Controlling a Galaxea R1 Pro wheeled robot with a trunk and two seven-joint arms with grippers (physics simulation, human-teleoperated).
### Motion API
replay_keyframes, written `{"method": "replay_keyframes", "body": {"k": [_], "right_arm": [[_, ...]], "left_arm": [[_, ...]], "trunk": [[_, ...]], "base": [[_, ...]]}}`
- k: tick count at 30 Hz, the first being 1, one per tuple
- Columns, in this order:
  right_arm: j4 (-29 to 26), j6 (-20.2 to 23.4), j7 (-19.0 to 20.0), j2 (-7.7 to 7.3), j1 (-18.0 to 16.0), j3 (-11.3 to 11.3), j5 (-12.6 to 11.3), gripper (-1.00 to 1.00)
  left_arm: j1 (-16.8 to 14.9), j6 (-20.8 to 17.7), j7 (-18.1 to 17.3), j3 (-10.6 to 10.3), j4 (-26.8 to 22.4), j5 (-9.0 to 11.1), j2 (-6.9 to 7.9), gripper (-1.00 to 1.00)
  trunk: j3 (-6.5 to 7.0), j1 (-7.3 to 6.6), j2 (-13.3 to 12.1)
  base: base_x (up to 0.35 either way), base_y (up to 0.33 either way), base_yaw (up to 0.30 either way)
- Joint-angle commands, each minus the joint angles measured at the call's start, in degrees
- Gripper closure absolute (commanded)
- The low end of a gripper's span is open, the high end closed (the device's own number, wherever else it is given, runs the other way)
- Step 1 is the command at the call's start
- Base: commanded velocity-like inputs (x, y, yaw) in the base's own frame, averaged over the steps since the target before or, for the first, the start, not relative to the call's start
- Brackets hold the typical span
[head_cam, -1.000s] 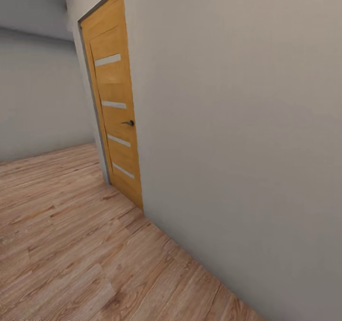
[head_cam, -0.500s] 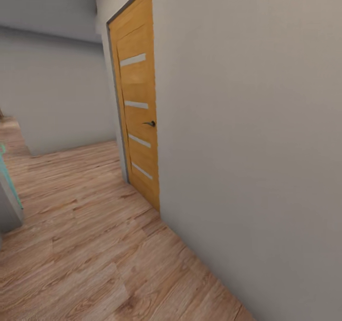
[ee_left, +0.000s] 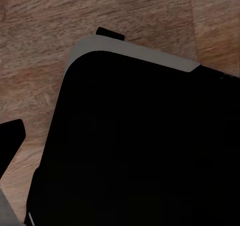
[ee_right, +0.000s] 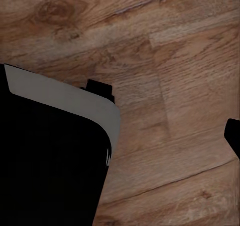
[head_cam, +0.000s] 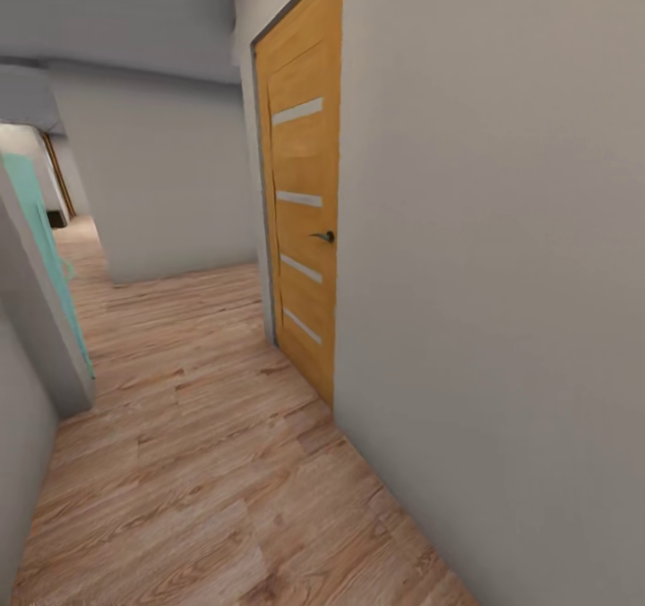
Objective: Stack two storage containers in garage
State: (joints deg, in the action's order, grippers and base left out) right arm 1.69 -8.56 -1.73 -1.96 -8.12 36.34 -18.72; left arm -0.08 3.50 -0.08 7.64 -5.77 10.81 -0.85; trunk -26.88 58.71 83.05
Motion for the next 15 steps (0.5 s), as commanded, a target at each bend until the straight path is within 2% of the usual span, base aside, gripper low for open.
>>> {"method": "replay_keyframes", "body": {"k": [1, 15], "right_arm": [[0.2, -0.3, 0.0, 0.03, -0.1, 0.5, -0.4, -1.00], [0.2, -0.3, 0.0, 0.03, -0.1, 0.5, -0.5, -1.00]], "left_arm": [[0.0, 0.1, 0.0, 0.4, 0.0, 0.1, -0.02, -1.00], [0.0, 0.1, 0.0, 0.4, 0.0, 0.1, -0.03, -1.00]], "trunk": [[-0.05, 0.02, 0.0], [-0.05, 0.02, 0.0]], "base": [[0.202, 0.000, 0.270], [0.201, 0.000, 0.270]]}}
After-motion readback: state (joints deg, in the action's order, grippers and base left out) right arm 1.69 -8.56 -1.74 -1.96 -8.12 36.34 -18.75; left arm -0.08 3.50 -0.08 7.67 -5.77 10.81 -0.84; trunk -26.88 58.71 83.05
